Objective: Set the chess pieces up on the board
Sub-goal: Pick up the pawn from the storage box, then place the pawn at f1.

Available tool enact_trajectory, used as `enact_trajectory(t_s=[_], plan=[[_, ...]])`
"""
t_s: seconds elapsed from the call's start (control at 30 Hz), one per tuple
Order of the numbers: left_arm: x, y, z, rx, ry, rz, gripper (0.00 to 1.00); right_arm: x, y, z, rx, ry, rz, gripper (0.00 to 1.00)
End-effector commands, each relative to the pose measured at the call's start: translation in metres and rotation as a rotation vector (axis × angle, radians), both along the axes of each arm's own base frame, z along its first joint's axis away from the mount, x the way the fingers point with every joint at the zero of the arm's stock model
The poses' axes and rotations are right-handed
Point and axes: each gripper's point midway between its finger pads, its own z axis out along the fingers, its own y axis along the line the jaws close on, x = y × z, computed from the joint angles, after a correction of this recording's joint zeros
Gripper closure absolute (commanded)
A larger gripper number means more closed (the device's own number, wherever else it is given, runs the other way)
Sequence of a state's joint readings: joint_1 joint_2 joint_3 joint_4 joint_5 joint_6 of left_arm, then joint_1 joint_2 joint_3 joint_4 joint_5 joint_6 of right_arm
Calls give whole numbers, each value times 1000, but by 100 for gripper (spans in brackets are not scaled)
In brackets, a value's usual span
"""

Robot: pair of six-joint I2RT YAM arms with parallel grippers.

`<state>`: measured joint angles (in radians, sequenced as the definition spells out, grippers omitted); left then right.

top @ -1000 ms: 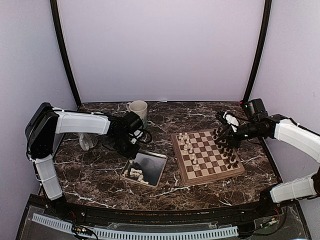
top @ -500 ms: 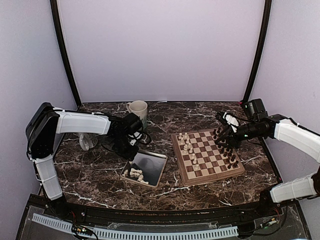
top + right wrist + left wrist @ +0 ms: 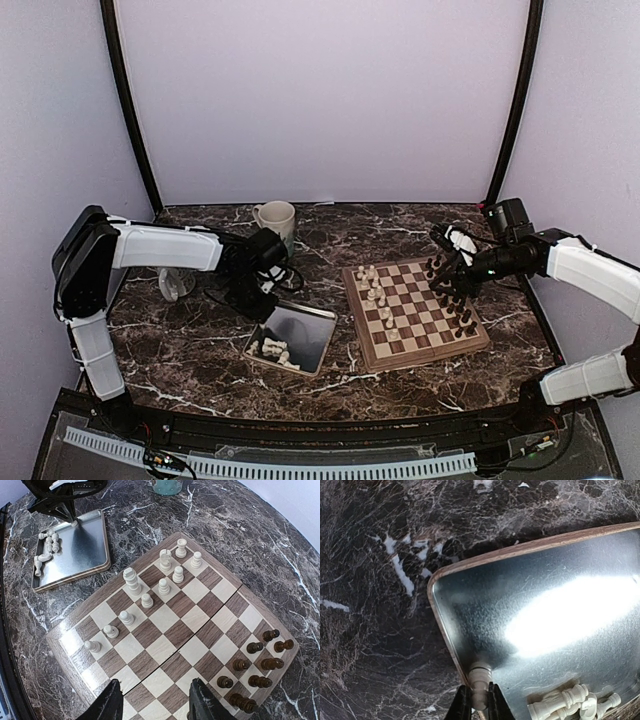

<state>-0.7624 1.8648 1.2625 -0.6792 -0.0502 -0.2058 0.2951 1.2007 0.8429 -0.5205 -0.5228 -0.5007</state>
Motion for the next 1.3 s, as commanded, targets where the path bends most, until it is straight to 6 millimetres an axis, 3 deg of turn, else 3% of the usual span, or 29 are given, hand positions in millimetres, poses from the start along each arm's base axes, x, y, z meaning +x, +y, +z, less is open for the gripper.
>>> enact_trajectory(t_s=[0.0,0.17,0.4,0.67,0.8,1.13,1.27], plan=[[-2,-21,18,-76,-8,-65,93,0,-1,-2,-4,-9,4,55],[-6,-43,29,-194,8,-129,93,0,-1,-3,-5,-5,4,55],[-11,-54,33,-247,23,-194,93,-1,-1,-3,-4,-5,5,54],[-29,-131,87,-394,-147,-475,93,6,-5,-5,-26,-11,-30,55],[-36,-166,101,-403,-201,-579,93,13,-10,-6,-47,-19,-71,55],[-34,-226,81,-294,-251,-713,92,17,-15,-7,-65,-29,-99,55],[-31,-236,71,-278,-249,-728,92,17,-16,-9,-68,-27,-100,55]])
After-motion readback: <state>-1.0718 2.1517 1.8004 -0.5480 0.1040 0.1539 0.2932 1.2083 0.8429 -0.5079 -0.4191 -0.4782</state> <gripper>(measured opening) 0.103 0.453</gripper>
